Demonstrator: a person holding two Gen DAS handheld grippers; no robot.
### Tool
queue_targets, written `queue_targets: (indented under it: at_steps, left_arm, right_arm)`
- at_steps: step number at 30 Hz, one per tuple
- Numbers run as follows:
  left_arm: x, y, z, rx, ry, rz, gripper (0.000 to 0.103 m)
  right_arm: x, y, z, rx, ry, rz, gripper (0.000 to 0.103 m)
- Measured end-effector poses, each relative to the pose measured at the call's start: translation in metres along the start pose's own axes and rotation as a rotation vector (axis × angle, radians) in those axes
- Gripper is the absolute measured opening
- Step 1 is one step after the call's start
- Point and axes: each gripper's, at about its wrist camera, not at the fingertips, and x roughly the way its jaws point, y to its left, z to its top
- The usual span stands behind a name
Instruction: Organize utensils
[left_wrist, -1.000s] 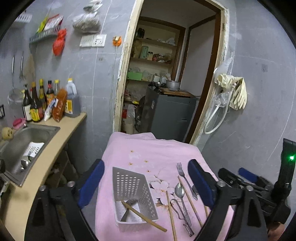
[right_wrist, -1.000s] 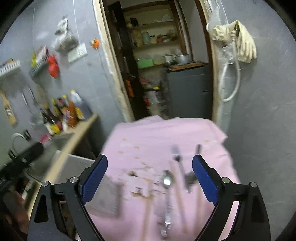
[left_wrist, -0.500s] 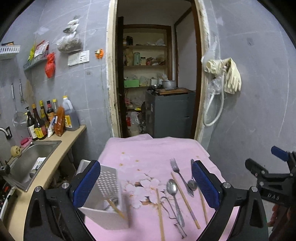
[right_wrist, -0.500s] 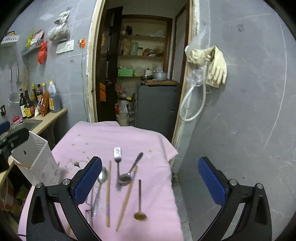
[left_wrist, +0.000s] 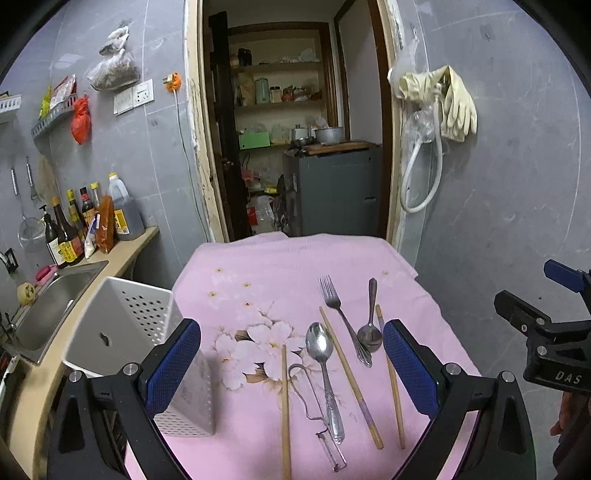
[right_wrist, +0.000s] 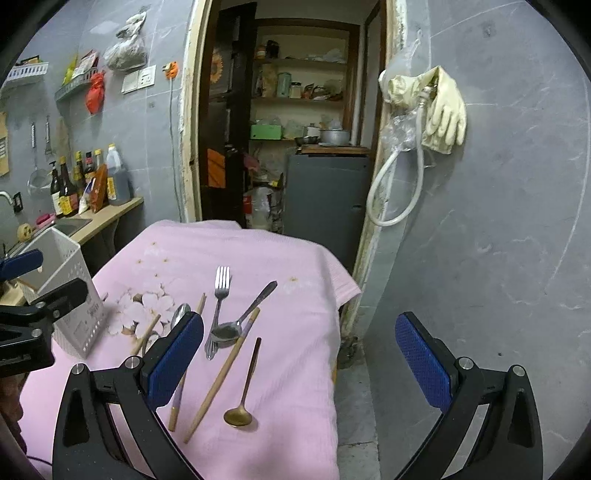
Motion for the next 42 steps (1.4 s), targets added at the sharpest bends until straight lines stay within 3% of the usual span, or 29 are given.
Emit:
queue_targets:
  at_steps: [16, 22, 33, 38, 42]
  left_arm:
    - [0.090, -0.015, -0.040, 0.036, 0.129, 0.046, 0.100]
    - [0.123, -0.016, -0.042, 0.024, 0.173, 0.010, 0.098]
    - [0.164, -0.017, -0.050, -0.016, 0.268, -0.069, 0.063]
    - [0.178, -0.013, -0.046, -0.054, 0.293, -0.098, 0.050]
    - [0.189, -0.006, -0.043, -0.087, 0.311, -0.121, 0.042]
  right_arm:
    - [0.088, 0.000, -0.036, -0.116, 0.091, 0.088, 0.101]
    - [0.123, 0.005, -0.045, -0.119, 0.192, 0.137, 0.067]
    - [0.162, 0.021, -0.062, -0.042, 0.332, 0.277, 0.027]
    - [0.179, 0.033, -0.063, -0.044, 0.388, 0.280, 0.016]
    - [0.187, 0.038, -0.062, -0.033, 0.430, 0.286, 0.016]
